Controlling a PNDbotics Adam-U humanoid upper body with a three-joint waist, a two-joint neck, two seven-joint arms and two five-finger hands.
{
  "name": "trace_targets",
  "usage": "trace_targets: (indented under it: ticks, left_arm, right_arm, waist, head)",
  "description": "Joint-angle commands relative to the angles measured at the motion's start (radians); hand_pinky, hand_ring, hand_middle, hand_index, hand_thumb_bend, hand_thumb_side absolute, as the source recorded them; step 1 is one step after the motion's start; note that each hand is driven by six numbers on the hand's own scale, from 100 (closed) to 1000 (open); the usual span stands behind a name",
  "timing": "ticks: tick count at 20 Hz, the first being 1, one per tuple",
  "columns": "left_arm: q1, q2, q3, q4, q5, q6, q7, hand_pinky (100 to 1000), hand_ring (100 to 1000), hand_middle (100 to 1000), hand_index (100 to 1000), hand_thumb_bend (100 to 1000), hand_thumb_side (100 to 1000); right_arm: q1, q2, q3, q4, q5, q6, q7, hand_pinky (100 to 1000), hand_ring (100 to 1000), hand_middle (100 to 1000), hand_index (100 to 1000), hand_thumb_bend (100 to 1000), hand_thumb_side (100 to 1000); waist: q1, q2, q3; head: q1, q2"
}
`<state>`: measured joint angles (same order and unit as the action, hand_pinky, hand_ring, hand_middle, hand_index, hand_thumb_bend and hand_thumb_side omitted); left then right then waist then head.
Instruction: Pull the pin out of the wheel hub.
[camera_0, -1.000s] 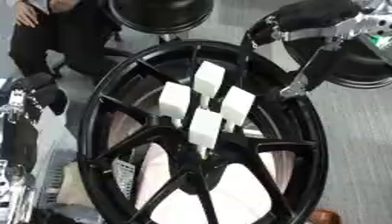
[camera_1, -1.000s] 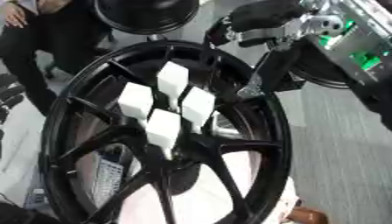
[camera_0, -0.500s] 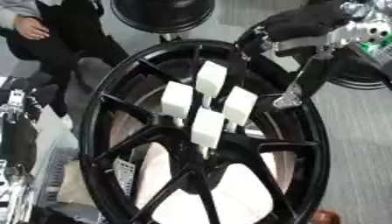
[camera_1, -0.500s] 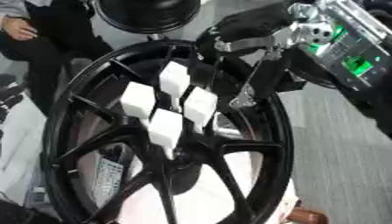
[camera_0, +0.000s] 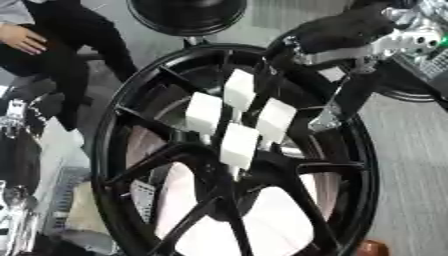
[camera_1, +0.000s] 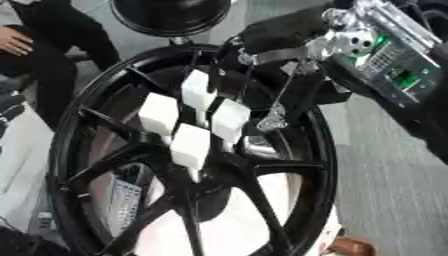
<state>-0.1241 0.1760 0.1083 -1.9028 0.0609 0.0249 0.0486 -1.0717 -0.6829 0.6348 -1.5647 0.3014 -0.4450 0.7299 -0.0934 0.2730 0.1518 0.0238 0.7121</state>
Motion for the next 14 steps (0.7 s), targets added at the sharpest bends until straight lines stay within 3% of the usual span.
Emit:
trace_targets:
  ticks: [1,5,14]
  left_arm:
    - [-0.010,0.023,0.001,-0.019,-0.001,0.001,0.002,892,805,782,804,100,863]
    - [-0.011,0.023,0.001,-0.018,-0.001,0.002,0.002,892,805,782,804,100,863]
    - [-0.011,0.023,0.001,-0.017,-0.001,0.002,0.000,892,805,783,805,100,863]
  right_arm:
    - [0.000,-0.020,0.014,-0.003,-0.003,-0.182,0.177,915,855,762,814,334,407]
    - [0.004,-0.017,0.024,0.009,0.000,-0.188,0.177,912,841,740,796,344,387]
    - [0.006,-0.014,0.028,0.013,0.004,-0.142,0.177,907,797,641,750,373,363]
  waist:
    - [0.004,-0.009,0.002]
    - [0.004,-0.008,0.004]
    - [0.004,-0.006,0.002]
  head:
    - [-0.001,0.002]
    - [-0.001,0.004]
    - [0.002,0.010]
